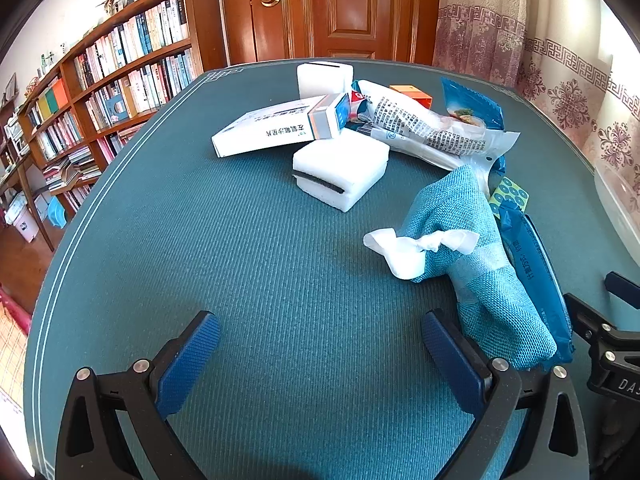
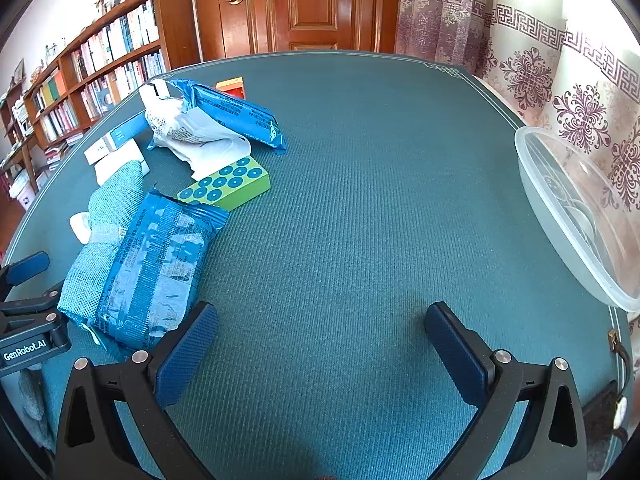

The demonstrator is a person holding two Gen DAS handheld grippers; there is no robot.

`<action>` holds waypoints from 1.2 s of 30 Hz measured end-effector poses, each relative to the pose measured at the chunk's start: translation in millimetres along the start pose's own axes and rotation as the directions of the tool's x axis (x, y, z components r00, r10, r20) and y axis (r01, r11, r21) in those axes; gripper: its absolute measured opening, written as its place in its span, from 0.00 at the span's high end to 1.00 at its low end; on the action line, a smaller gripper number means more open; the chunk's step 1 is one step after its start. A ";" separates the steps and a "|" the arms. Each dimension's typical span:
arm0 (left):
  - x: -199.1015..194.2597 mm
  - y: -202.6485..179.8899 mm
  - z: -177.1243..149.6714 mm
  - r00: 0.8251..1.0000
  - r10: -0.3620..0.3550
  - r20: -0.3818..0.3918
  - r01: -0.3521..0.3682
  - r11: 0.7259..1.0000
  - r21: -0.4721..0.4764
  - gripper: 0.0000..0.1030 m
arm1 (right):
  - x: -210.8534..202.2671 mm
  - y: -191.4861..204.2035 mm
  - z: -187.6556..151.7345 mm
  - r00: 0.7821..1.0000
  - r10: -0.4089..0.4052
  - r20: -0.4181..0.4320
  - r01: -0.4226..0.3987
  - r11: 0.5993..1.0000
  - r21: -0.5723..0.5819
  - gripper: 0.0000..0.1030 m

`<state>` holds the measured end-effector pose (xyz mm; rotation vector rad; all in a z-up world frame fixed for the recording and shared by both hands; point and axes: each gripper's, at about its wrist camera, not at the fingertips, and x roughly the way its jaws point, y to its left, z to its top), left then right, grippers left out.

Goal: Organize objects
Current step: 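Grasp the blue wrapped packet with the right gripper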

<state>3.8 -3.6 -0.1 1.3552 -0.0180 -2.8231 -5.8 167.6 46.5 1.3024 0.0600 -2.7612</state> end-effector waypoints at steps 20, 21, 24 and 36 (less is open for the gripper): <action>-10.7 24.7 -8.4 0.997 -0.072 0.035 0.076 0.991 -0.106 0.00 | -9.0 -17.6 -2.6 0.994 0.100 0.040 -0.103 0.991 0.082 0.00; -11.1 26.1 -8.7 0.997 -0.074 0.038 0.078 0.990 -0.114 0.00 | -10.2 -18.4 -2.7 0.992 0.119 0.045 -0.123 0.988 0.093 0.01; -12.6 28.6 -10.1 0.996 -0.074 0.044 0.079 0.989 -0.127 0.00 | -16.1 -20.3 0.2 0.979 0.193 0.067 -0.201 0.971 0.127 0.08; -15.1 33.1 -6.7 0.995 -0.078 0.054 0.087 0.980 -0.177 0.00 | -12.8 38.8 6.7 0.989 0.145 0.020 -0.143 0.988 -0.054 0.16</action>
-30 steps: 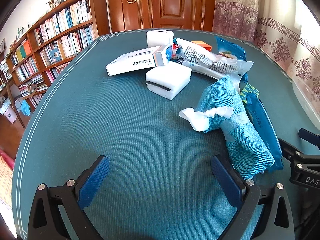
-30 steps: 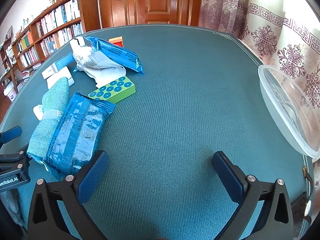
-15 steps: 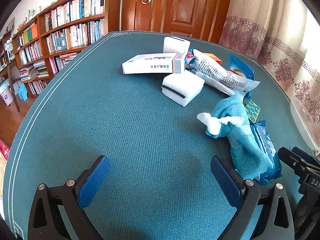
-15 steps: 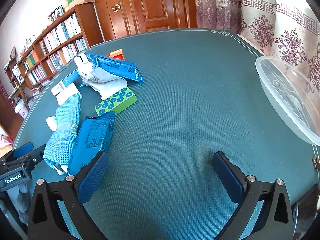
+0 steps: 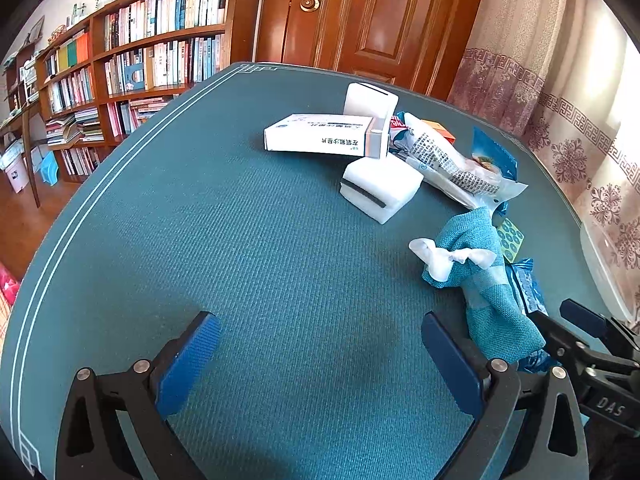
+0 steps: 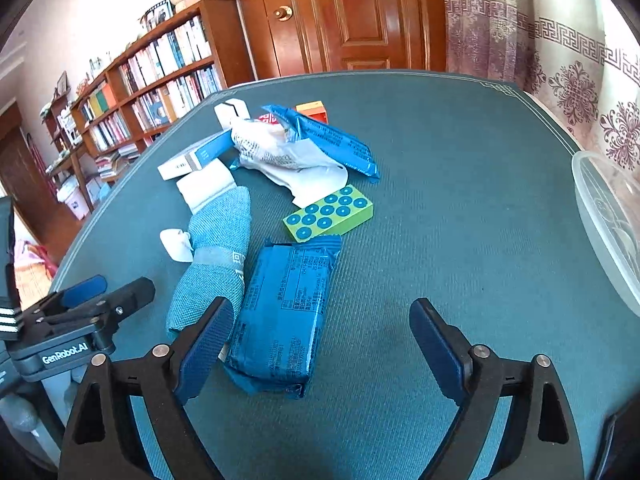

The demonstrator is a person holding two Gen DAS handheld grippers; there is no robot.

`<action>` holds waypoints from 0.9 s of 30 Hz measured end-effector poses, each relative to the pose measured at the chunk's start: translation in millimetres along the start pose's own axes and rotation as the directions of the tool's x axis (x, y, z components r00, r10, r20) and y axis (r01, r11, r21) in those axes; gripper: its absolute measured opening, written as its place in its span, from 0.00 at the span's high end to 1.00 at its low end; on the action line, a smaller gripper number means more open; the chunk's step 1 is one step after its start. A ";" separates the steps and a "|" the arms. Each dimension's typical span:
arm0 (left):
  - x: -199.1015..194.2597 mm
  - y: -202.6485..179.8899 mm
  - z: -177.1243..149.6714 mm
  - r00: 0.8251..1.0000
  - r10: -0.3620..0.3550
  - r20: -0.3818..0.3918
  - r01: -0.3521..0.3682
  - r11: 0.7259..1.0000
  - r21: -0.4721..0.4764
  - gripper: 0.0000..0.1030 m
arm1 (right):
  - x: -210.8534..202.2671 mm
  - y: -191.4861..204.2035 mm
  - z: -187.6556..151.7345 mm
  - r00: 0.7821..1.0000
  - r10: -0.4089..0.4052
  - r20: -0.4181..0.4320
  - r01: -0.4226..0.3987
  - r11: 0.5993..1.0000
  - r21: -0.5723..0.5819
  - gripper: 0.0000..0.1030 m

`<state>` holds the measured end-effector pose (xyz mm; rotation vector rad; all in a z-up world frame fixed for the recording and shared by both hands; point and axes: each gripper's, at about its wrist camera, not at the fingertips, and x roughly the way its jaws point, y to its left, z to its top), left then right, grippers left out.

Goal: Organize objects
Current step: 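Grasp the blue wrapped packet with the right gripper, then carry the blue packet into the bowl with right gripper while left grasps the towel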

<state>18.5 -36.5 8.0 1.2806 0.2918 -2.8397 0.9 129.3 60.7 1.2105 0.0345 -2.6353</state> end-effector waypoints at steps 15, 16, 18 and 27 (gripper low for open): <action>-0.2 2.8 -0.7 1.000 0.009 -0.003 -0.009 1.000 -0.003 0.00 | 5.6 13.1 -1.4 1.000 -0.020 -0.022 0.018 0.997 -0.080 0.52; -0.2 2.4 -0.6 1.000 0.013 -0.004 -0.013 1.000 0.001 0.00 | 5.1 9.9 -1.3 0.999 -0.025 -0.020 0.023 0.997 -0.077 0.55; -0.9 0.5 -0.1 1.000 0.021 -0.005 -0.021 1.000 0.009 0.00 | 3.1 4.1 -2.5 0.999 -0.036 -0.015 0.035 0.996 -0.077 0.56; -9.7 -22.1 10.5 1.000 -0.013 -0.008 0.014 0.999 0.050 0.00 | -2.5 -25.3 -7.4 0.997 -0.078 0.006 0.078 0.996 -0.036 0.57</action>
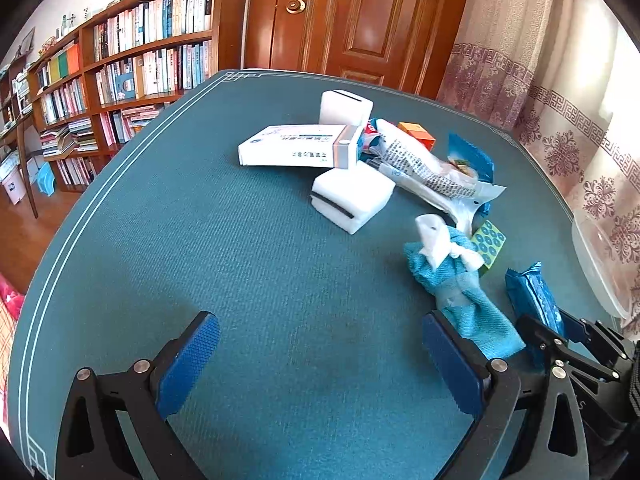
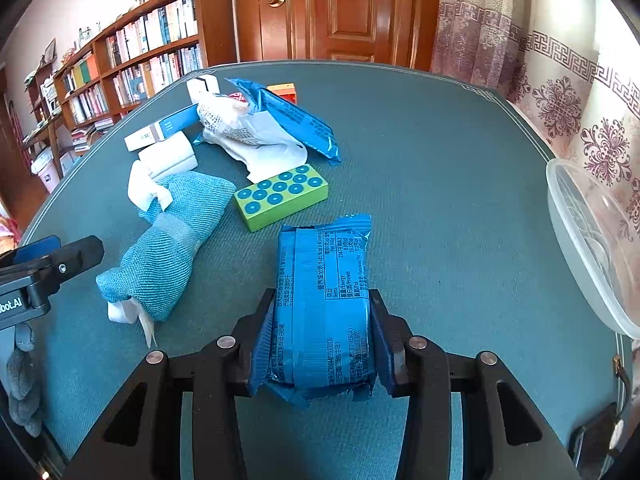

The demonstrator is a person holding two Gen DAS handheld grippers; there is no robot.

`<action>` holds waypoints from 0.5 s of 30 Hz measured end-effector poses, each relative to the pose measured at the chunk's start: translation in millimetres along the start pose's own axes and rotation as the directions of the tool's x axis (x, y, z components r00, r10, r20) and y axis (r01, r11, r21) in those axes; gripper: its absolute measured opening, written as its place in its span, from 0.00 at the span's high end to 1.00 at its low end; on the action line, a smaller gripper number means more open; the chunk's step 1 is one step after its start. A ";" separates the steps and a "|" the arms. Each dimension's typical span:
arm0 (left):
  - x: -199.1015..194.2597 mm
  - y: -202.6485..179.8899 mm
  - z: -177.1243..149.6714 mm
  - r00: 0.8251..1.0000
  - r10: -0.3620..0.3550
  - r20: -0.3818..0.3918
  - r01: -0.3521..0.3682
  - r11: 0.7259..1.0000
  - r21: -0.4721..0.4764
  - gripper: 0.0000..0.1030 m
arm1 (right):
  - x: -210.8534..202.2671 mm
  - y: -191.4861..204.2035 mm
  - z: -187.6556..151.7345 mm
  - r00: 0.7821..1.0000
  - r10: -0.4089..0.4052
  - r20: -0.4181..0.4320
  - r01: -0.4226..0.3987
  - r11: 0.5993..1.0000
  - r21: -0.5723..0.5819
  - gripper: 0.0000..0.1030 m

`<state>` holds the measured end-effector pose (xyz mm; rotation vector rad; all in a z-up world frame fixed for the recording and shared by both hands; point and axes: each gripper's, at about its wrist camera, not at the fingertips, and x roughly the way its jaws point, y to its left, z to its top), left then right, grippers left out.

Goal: Organize objects
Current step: 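Carry the blue packet into the bowl with right gripper while left grasps the towel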

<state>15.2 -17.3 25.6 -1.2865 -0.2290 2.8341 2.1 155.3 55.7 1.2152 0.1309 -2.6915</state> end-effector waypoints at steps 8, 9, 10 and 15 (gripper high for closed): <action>3.1 -34.9 18.0 0.999 -0.047 -0.013 0.048 0.998 0.039 0.00 | -0.2 -4.4 -3.8 1.000 0.022 0.019 -0.022 1.000 0.006 0.57; 4.7 -39.3 19.9 0.999 -0.052 -0.017 0.052 0.998 0.045 0.00 | -0.2 -5.5 -3.8 0.999 0.027 0.020 -0.027 1.000 0.007 0.57; 6.3 -43.3 21.6 0.998 -0.055 -0.022 0.056 0.997 0.050 0.00 | -0.1 -5.4 -4.1 0.999 0.030 0.020 -0.030 1.000 0.006 0.57; 18.0 -60.1 26.5 0.998 -0.043 -0.042 0.046 0.996 0.079 0.00 | -0.4 -4.1 -5.0 1.000 0.018 0.021 -0.018 1.000 -0.013 0.57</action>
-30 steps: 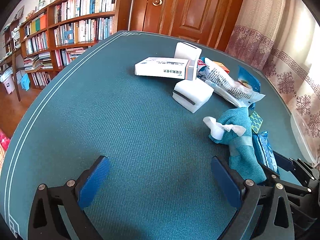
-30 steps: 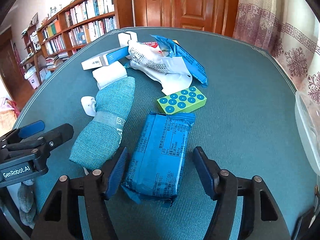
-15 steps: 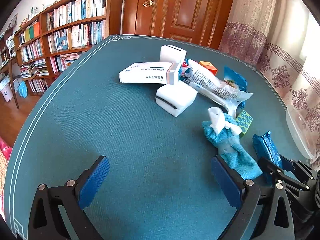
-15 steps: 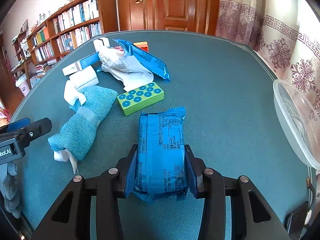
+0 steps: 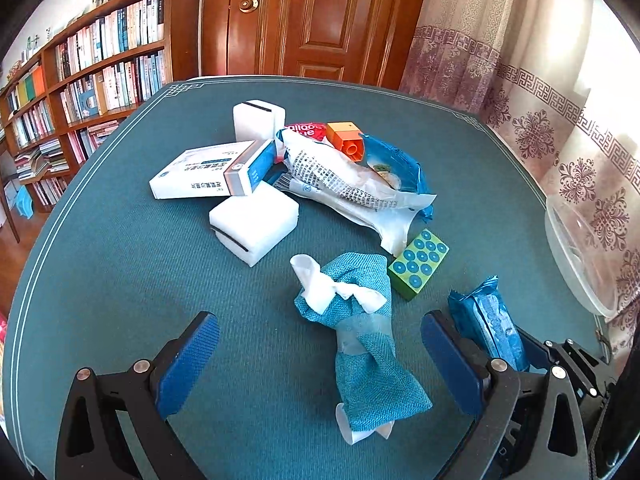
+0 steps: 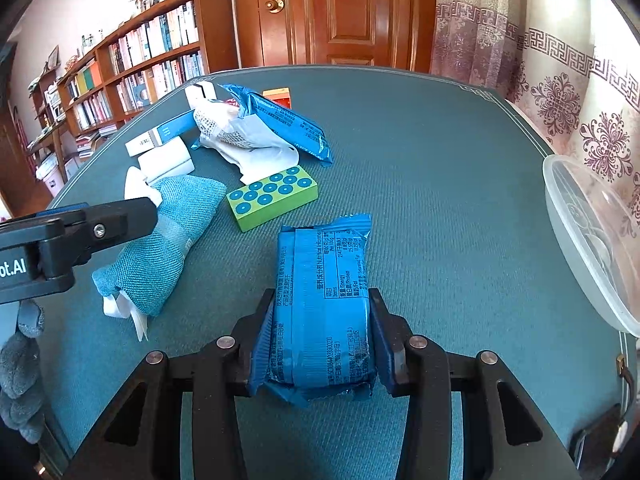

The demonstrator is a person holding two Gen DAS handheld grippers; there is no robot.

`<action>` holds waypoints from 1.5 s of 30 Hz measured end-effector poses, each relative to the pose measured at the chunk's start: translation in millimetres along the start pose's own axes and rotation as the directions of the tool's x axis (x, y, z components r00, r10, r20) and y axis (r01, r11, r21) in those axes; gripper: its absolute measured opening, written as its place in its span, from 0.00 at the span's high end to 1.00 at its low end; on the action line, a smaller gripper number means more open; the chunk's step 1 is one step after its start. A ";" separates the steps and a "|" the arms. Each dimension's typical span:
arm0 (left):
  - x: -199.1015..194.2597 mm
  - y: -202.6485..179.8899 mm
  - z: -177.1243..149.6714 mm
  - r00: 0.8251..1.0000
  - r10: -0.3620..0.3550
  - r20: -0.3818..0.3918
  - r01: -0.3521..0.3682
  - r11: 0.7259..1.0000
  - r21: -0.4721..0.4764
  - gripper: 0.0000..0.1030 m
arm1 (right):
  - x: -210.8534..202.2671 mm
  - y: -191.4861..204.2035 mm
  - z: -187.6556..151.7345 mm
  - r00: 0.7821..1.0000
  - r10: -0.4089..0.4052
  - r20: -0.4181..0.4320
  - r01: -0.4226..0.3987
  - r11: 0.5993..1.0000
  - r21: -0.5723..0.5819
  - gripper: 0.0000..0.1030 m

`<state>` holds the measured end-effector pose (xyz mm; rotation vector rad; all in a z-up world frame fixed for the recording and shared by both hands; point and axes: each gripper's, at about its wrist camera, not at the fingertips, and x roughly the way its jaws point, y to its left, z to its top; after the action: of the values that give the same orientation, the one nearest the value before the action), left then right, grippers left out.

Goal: Organize objects
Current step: 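Carry the blue packet into the bowl with right gripper while left grasps the towel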

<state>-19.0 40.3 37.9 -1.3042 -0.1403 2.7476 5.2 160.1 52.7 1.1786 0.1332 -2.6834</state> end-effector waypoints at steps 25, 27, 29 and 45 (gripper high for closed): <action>23.7 -20.5 -11.7 0.998 0.069 -0.016 -0.067 0.993 0.100 0.47 | -11.8 -25.6 -10.8 1.000 0.006 0.016 -0.007 0.999 0.051 0.58; 22.9 -19.9 -11.4 0.997 0.071 -0.016 -0.069 0.993 0.097 0.48 | -13.6 -29.4 -11.3 1.000 0.013 0.017 -0.015 0.998 0.067 0.58; 21.5 -20.3 -11.2 0.997 0.072 -0.014 -0.070 0.993 0.094 0.49 | -17.0 -34.4 -10.7 0.999 0.023 0.024 -0.025 0.996 0.086 0.58; -0.3 -49.8 0.3 0.998 0.037 0.041 -0.043 0.987 0.153 0.49 | -66.3 -110.6 5.5 0.988 -0.074 0.135 0.039 0.968 0.247 0.59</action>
<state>-16.7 89.6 44.5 -1.2283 0.0941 2.7541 20.1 277.1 105.3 1.0523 -0.1933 -2.8881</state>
